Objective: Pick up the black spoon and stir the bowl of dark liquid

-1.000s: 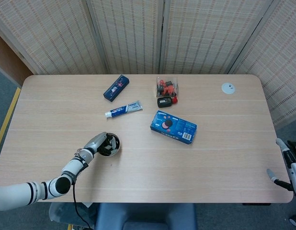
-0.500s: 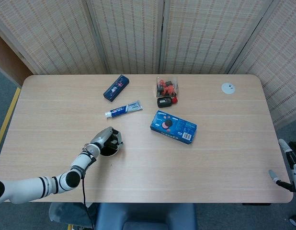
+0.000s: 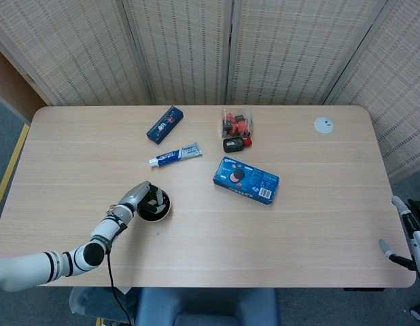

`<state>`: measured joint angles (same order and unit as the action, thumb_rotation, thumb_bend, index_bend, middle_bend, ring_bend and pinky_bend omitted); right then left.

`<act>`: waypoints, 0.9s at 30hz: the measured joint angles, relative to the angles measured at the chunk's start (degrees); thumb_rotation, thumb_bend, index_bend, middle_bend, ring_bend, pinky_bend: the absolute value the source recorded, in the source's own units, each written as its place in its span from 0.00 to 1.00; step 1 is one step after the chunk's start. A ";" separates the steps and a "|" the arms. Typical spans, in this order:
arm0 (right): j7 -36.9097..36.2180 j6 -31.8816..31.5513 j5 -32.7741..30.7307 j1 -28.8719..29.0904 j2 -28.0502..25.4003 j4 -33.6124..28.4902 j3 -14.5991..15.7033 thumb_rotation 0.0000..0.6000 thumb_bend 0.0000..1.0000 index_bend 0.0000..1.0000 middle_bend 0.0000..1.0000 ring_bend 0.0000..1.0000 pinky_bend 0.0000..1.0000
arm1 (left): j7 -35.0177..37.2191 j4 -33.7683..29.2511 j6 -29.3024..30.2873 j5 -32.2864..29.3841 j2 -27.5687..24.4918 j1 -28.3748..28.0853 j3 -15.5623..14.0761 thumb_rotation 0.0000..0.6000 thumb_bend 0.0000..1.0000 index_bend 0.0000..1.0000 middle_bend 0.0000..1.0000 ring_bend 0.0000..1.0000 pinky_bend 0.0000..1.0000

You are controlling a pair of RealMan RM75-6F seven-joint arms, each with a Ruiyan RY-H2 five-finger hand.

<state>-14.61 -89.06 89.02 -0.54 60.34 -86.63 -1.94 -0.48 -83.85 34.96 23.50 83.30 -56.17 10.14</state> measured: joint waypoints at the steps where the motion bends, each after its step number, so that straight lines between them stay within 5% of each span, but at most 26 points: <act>1: 0.00 -0.03 0.00 -0.02 -0.01 0.00 0.01 1.00 0.26 0.03 0.16 0.06 0.14 | 0.20 -0.70 -0.11 0.68 -0.30 0.27 0.00 1.00 0.40 0.65 1.00 1.00 1.00; 12: -0.27 -0.72 -0.20 -0.57 -0.15 0.01 0.05 1.00 0.26 0.03 0.16 0.06 0.14 | 1.53 -1.96 -0.91 2.80 0.68 -0.42 1.01 1.00 0.40 0.65 1.00 1.00 1.00; 27: -0.51 -0.34 -0.17 -0.36 0.06 0.39 0.00 1.00 0.26 0.03 0.16 0.06 0.14 | -0.26 2.30 1.17 -2.22 1.95 -2.47 -0.01 1.00 0.40 0.65 1.00 1.00 1.00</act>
<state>-15.12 -89.40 88.85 -0.91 60.40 -86.24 -1.95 -0.74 -81.55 36.12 21.28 85.25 -58.64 10.13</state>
